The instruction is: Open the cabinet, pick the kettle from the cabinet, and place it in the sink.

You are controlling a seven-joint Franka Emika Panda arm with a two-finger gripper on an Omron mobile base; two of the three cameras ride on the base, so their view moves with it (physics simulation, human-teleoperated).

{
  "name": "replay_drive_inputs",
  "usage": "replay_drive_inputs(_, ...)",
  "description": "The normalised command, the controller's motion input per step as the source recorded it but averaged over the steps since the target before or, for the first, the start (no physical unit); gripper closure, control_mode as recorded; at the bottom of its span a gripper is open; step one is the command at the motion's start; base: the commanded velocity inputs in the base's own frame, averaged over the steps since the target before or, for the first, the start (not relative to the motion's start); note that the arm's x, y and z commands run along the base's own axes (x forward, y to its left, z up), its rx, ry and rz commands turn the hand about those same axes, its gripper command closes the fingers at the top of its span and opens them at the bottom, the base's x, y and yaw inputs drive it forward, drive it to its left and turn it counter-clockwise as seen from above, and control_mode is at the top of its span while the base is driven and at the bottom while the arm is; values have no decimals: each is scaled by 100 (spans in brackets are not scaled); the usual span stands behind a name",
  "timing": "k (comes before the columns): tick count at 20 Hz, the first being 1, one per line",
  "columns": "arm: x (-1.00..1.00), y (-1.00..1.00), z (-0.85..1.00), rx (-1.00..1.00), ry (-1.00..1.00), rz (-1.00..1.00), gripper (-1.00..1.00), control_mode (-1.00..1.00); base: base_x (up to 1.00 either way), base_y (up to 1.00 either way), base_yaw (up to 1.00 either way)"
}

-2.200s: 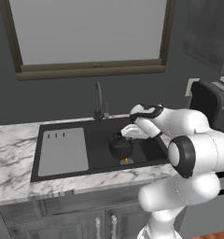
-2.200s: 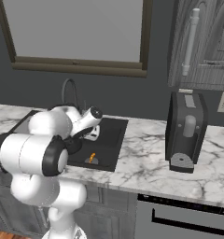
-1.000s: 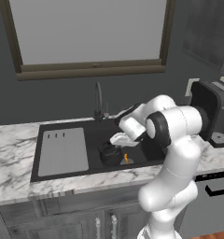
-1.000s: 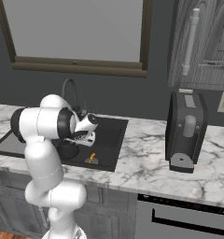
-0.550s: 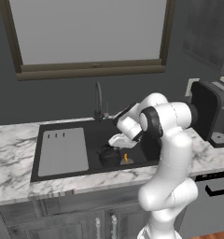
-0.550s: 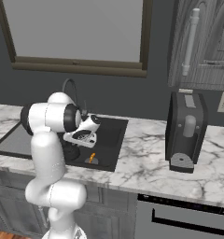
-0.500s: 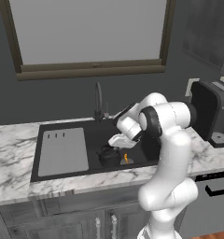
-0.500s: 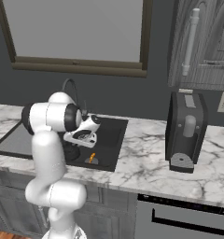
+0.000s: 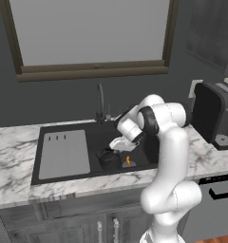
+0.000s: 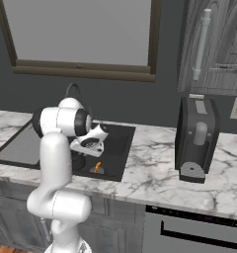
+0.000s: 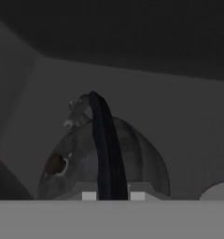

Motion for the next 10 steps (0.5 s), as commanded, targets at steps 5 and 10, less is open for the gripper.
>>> replay_drive_inputs(5, 18, 8, -26, 3, 0, 3, 100, -100, 0, 0, 0)
replay_drive_inputs(10, 20, 7, -24, 2, -2, 2, 100, -100, 0, 0, 0)
